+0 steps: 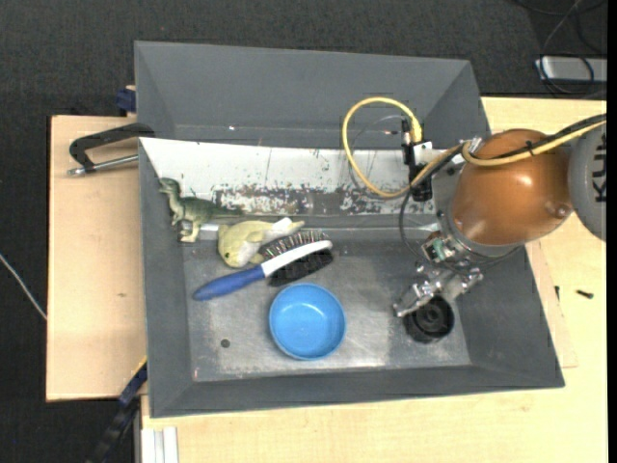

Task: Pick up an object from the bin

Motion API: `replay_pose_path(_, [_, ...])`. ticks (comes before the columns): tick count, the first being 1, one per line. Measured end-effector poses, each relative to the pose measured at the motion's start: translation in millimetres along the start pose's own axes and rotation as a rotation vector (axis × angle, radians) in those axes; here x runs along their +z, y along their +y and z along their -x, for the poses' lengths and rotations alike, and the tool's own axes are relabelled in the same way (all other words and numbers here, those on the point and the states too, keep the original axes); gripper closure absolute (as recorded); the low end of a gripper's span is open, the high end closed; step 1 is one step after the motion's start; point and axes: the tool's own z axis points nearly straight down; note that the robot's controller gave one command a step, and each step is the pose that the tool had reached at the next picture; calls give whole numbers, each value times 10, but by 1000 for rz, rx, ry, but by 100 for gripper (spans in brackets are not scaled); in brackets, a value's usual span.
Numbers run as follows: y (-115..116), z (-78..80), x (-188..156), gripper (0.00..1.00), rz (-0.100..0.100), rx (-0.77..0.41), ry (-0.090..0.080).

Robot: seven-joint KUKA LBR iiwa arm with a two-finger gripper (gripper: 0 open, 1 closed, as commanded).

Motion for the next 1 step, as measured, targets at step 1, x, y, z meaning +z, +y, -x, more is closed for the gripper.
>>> replay_pose_path(1, [-30, 1, -657, 100, -8, 5, -2])
